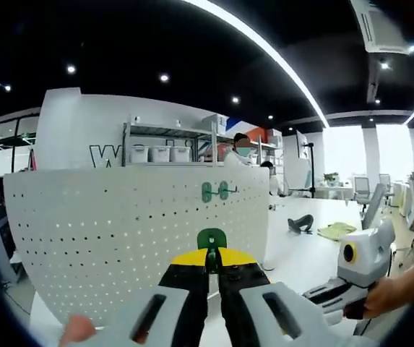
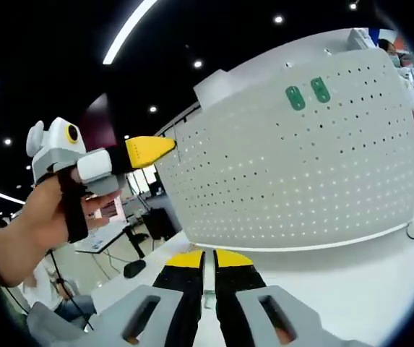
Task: Insert the hook assembly into the mounting plate slot until the hook locks in place.
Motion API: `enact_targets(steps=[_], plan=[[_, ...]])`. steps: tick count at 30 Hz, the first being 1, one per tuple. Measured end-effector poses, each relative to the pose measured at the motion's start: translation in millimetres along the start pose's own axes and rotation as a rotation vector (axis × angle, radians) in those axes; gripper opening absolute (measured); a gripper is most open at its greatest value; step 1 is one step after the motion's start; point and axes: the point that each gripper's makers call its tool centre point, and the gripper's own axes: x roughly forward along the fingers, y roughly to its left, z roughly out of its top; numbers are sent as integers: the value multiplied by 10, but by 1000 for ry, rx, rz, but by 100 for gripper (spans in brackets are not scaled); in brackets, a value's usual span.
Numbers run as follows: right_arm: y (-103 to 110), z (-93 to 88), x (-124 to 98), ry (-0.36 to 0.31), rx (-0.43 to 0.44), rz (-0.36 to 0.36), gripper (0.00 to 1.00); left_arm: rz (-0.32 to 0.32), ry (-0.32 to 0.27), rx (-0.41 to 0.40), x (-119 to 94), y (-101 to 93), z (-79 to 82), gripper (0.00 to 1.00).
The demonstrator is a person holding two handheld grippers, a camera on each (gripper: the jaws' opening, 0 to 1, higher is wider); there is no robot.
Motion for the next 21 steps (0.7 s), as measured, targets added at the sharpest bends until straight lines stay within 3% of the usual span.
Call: enact_targets(steps=[12,21], plan=[[-37,-26,-5,10,-2,-6,3,89,-56,37,249,138,444,3],[-64,-39,-9,15,-7,-15,3,170,-92,34,440,221,575,4]])
